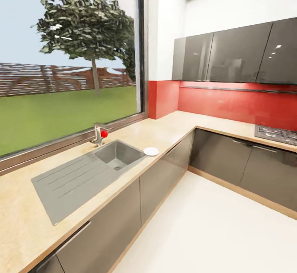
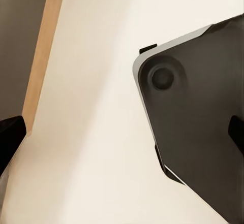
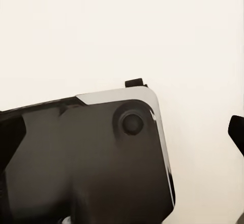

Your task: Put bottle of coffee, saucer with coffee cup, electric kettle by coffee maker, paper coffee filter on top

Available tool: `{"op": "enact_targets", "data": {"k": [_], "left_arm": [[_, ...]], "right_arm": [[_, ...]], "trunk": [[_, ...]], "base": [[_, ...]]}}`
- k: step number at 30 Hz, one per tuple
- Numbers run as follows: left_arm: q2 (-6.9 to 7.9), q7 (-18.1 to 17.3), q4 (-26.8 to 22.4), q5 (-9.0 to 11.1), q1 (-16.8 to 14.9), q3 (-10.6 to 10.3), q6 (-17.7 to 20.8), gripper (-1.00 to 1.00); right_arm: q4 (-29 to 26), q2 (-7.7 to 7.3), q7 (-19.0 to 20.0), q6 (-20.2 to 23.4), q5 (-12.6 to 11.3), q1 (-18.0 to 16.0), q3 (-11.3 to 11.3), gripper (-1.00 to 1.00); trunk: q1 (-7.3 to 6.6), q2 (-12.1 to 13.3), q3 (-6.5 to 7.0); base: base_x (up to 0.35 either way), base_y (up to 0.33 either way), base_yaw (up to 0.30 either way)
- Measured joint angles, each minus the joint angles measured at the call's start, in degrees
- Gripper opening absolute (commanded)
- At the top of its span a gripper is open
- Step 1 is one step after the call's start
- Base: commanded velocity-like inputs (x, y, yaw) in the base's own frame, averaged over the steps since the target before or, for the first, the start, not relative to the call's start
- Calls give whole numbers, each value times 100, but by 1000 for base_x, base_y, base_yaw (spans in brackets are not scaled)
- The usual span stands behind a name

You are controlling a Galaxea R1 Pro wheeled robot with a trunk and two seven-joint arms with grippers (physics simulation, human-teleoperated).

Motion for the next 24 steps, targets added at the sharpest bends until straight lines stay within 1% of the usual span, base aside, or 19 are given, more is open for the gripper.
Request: {"op": "enact_targets", "data": {"k": [8, 13, 18, 24], "left_arm": [[0, 0, -1, 1, 0, 0, -17, 100], [0, 0, -5, 1, 1, 0, -18, 100], [0, 0, -9, 1, 1, 0, -19, 100], [0, 0, -17, 6, 2, 4, -20, 100]], "right_arm": [[1, 0, 2, 0, 0, 0, 0, 100], [1, 0, 3, 0, 4, -1, 0, 100], [2, 0, 2, 0, 8, -1, 2, 100], [2, 1, 2, -6, 9, 0, 2, 100]], "trunk": [[0, 0, -66], [1, 0, -110], [0, 1, -155], [0, 4, -201]], "base": [[253, -199, -150], [252, -199, -58], [247, -208, 30], [230, -224, 141]]}}
